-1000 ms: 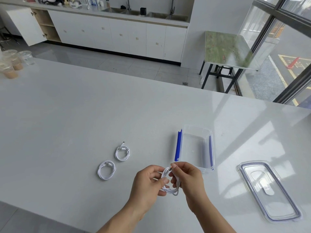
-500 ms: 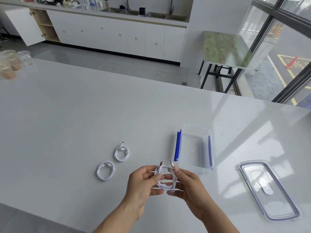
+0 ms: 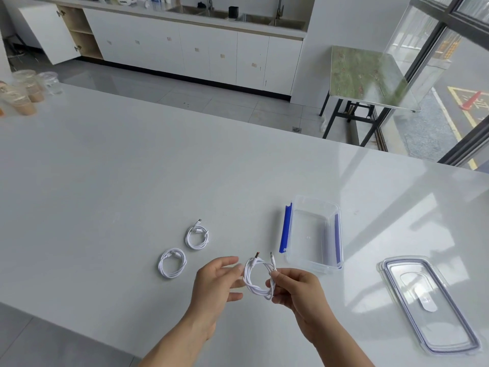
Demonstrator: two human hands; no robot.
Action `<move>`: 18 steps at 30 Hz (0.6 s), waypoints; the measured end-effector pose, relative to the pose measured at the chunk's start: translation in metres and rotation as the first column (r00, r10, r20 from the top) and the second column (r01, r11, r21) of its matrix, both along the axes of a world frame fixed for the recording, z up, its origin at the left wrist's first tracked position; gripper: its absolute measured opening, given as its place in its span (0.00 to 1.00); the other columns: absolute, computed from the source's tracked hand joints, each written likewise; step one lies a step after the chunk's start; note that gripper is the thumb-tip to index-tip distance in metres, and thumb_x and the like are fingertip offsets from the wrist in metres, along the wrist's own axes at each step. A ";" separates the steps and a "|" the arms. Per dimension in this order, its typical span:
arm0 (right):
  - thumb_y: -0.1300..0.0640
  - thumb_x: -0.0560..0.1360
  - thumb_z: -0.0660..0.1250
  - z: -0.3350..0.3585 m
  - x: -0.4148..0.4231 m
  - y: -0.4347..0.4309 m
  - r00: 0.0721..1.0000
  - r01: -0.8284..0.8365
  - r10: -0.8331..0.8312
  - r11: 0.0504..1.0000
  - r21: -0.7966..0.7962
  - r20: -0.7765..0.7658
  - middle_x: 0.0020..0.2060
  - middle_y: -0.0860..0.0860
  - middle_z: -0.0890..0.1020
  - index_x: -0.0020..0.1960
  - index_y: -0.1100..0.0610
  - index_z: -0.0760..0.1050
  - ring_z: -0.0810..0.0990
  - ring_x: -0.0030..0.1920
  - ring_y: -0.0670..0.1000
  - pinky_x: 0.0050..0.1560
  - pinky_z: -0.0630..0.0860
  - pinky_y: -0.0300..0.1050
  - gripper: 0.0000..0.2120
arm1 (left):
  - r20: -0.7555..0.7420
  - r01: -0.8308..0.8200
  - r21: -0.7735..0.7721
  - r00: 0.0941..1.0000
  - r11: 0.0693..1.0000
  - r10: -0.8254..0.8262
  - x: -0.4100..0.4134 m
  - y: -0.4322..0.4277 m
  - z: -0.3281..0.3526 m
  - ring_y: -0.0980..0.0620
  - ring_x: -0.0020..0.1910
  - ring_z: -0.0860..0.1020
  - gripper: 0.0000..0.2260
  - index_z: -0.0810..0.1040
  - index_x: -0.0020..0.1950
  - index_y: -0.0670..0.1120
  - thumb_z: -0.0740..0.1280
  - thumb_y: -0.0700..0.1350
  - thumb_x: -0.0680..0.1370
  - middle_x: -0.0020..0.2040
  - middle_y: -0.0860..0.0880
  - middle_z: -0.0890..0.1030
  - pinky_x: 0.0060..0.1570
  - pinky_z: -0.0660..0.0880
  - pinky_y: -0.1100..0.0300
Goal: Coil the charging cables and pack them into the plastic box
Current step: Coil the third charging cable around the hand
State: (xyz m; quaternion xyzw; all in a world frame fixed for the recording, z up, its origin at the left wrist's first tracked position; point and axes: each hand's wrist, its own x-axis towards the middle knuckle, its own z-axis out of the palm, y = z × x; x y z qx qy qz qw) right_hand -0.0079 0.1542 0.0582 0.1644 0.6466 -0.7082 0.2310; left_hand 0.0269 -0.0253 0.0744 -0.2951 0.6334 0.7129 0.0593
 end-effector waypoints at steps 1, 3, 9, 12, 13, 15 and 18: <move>0.64 0.77 0.70 -0.001 -0.001 -0.001 1.000 0.006 -0.006 1.000 -0.001 0.003 0.37 0.62 0.84 0.43 0.67 0.84 0.78 0.34 0.56 0.36 0.77 0.45 0.08 | -0.001 -0.039 -0.006 0.999 0.999 0.039 0.002 -0.008 -0.002 0.45 0.42 0.86 0.05 0.82 0.53 0.46 0.70 0.40 0.77 0.44 0.44 0.87 0.43 0.83 0.48; 0.64 0.77 0.70 -0.003 -0.003 -0.002 1.000 0.012 -0.012 1.000 0.000 0.007 0.37 0.62 0.84 0.43 0.67 0.84 0.79 0.34 0.56 0.36 0.78 0.45 0.07 | 0.004 -0.112 -0.074 0.994 0.991 0.113 0.008 -0.029 -0.011 0.45 0.37 0.82 0.04 0.82 0.51 0.44 0.69 0.38 0.78 0.41 0.42 0.84 0.39 0.81 0.50; 0.65 0.77 0.69 -0.007 -0.013 -0.013 1.000 -0.027 0.027 1.000 0.003 0.006 0.36 0.62 0.85 0.43 0.67 0.83 0.79 0.33 0.55 0.36 0.78 0.45 0.07 | 0.106 -0.165 -0.422 0.968 0.891 0.230 0.018 -0.105 -0.049 0.45 0.32 0.80 0.06 0.82 0.44 0.48 0.68 0.38 0.76 0.41 0.44 0.83 0.41 0.83 0.46; 0.65 0.77 0.69 -0.009 -0.017 -0.021 0.999 -0.046 0.046 0.999 -0.006 0.015 0.37 0.62 0.84 0.43 0.68 0.83 0.79 0.34 0.55 0.36 0.78 0.45 0.07 | 0.151 -0.090 -0.591 0.964 0.802 0.220 0.014 -0.130 -0.069 0.44 0.38 0.83 0.03 0.81 0.45 0.51 0.69 0.42 0.75 0.44 0.49 0.85 0.46 0.82 0.47; 0.65 0.77 0.69 -0.010 -0.018 -0.024 0.998 -0.052 0.052 0.999 -0.009 0.018 0.37 0.62 0.84 0.43 0.68 0.83 0.79 0.35 0.55 0.36 0.78 0.45 0.07 | 0.171 -0.047 -0.655 0.963 0.754 0.209 0.011 -0.135 -0.073 0.44 0.41 0.82 0.03 0.81 0.47 0.50 0.69 0.43 0.75 0.46 0.49 0.84 0.47 0.80 0.50; 0.65 0.77 0.69 -0.010 -0.020 -0.029 0.998 -0.061 0.061 0.998 -0.011 0.022 0.37 0.62 0.84 0.43 0.68 0.83 0.78 0.35 0.56 0.36 0.78 0.45 0.07 | 0.204 0.034 -0.759 0.961 0.650 0.188 0.001 -0.142 -0.079 0.43 0.48 0.81 0.08 0.80 0.54 0.46 0.70 0.45 0.76 0.50 0.46 0.83 0.50 0.76 0.53; 0.65 0.77 0.69 -0.011 -0.024 -0.036 0.998 -0.062 0.062 0.998 -0.008 0.026 0.37 0.62 0.84 0.44 0.69 0.83 0.79 0.35 0.56 0.37 0.79 0.45 0.07 | 0.257 0.111 -0.804 0.951 0.585 0.173 -0.014 -0.146 -0.086 0.40 0.56 0.79 0.17 0.78 0.62 0.44 0.69 0.49 0.76 0.58 0.41 0.80 0.54 0.74 0.52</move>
